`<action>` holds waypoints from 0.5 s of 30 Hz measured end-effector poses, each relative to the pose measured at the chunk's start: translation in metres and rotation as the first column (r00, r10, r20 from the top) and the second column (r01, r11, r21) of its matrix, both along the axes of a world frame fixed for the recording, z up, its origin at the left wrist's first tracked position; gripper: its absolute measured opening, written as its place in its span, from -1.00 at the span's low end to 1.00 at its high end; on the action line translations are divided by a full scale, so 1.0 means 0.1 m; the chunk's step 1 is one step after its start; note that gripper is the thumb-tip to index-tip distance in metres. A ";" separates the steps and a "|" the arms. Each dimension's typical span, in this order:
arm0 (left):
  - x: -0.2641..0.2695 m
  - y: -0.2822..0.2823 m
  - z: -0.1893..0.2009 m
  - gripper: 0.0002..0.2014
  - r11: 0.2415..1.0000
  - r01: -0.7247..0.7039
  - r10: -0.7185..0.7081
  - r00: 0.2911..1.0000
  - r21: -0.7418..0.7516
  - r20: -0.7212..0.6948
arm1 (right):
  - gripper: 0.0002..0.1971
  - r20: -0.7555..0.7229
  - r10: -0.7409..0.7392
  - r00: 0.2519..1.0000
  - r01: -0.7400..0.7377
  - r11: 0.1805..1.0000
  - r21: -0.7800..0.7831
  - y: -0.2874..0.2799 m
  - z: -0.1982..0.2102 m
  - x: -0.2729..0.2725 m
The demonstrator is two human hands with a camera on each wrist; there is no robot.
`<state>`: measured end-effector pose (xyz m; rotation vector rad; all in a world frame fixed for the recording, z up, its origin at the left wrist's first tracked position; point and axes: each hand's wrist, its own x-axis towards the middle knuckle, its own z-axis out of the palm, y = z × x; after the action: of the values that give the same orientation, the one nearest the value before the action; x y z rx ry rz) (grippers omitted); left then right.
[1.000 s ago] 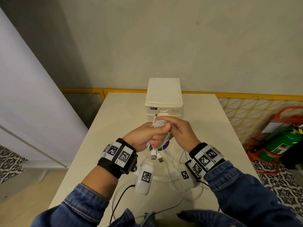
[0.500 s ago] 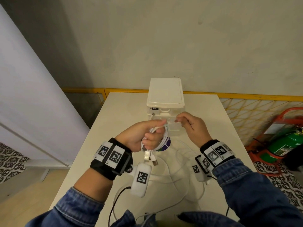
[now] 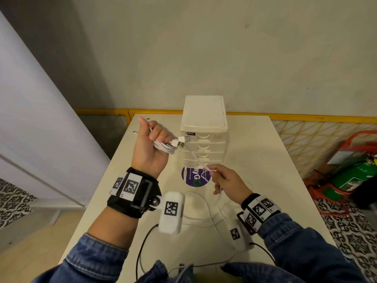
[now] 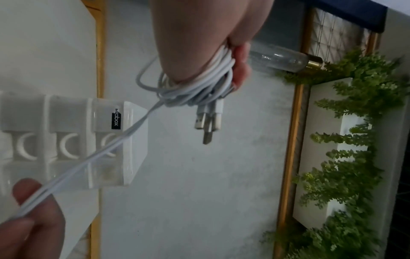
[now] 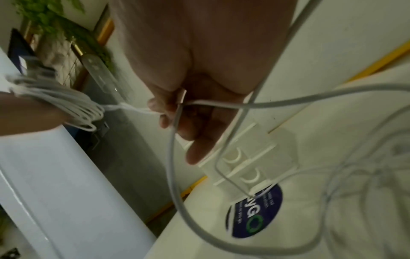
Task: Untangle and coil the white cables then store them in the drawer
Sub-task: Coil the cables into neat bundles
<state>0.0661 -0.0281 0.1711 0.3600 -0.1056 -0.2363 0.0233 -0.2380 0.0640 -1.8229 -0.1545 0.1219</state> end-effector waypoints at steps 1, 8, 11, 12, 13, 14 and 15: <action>0.00 -0.01 0.00 -0.61 0.996 -0.077 0.077 0.997 0.043 -0.006 | -0.82 -0.011 0.020 1.000 -0.020 1.000 0.006 0.05 0.01 -0.01; 0.01 -0.09 -0.02 -0.57 0.764 -0.447 0.439 0.888 0.465 0.133 | -0.78 -0.045 0.244 0.969 -0.248 0.961 -0.121 0.35 0.31 -0.11; -0.03 -0.13 -0.18 -0.53 0.462 -0.532 0.299 0.847 0.710 0.440 | -0.78 -0.006 0.352 0.936 -0.347 0.920 -0.181 0.42 0.48 -0.16; -0.05 -0.14 -0.22 -0.56 0.358 -0.561 0.208 0.827 0.746 0.522 | -0.77 0.013 0.372 0.928 -0.362 0.912 -0.192 0.42 0.54 -0.17; -0.07 -0.14 -0.26 -0.58 0.265 -0.586 0.110 0.807 0.766 0.580 | -0.76 0.040 0.375 0.926 -0.360 0.910 -0.205 0.41 0.61 -0.16; -0.09 -0.15 -0.29 -0.56 0.188 -0.591 0.012 0.800 0.785 0.599 | -0.77 0.073 0.360 0.930 -0.337 0.916 -0.216 0.39 0.69 -0.15; -0.10 -0.16 -0.31 -0.53 0.135 -0.569 -0.078 0.810 0.811 0.581 | -0.78 0.122 0.330 0.936 -0.299 0.929 -0.217 0.37 0.78 -0.13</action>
<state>0.0562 -0.0441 0.1401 1.8300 -0.4214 0.2293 0.0101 -0.2009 0.1416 -1.9928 -0.5663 0.2267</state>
